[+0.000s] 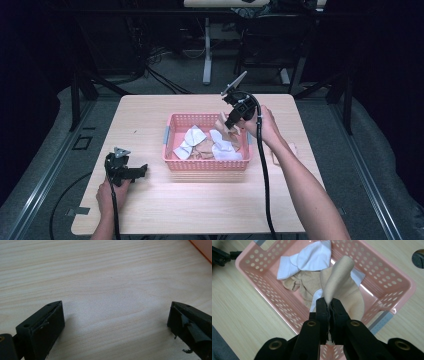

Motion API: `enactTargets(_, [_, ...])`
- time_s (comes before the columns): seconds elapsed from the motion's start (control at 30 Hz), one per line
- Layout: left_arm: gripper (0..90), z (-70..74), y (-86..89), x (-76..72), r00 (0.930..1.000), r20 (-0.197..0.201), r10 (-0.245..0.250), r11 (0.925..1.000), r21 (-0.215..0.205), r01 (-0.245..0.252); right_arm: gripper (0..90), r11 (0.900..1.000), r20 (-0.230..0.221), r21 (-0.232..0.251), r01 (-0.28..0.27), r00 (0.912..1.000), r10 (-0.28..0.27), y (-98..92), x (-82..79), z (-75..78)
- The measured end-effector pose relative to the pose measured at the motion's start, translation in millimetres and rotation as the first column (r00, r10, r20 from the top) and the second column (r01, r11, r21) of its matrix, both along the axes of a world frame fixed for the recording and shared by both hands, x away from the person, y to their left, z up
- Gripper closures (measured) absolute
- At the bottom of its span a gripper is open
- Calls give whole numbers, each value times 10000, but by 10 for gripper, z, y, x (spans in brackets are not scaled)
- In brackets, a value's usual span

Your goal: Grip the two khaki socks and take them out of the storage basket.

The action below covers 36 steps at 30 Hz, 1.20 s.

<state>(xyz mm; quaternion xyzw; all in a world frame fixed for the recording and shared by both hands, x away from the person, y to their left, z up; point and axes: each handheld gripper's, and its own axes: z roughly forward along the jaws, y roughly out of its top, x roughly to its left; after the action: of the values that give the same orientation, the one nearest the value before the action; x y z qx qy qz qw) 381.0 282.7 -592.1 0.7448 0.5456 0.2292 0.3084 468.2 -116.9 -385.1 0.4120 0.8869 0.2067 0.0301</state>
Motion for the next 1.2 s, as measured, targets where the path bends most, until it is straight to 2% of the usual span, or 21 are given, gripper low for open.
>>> enactTargets(0.23, [9, 0, 0, 0, 10000, 2, 0, 10000, -4, 0, 863, 10000, 102, 65, 66, 9999, -66, -86, -28, 173])
enactTargets(0.6, [9, 0, 0, -1, 10000, 1, -6, 10000, 1, 6, 863, 9996, 69, 100, 246, 9997, -247, -324, -66, 295])
enactTargets(0.83, [9, 0, -1, -1, 10000, 1, -4, 10000, -1, 4, 863, 9984, 59, -31, 568, 9984, -568, -607, -67, 324])
enactTargets(1.2, [9, 0, -1, -1, 10000, 1, -8, 10000, -3, 8, 862, 9915, 134, -187, 1291, 9916, -1289, -1059, -112, 365])
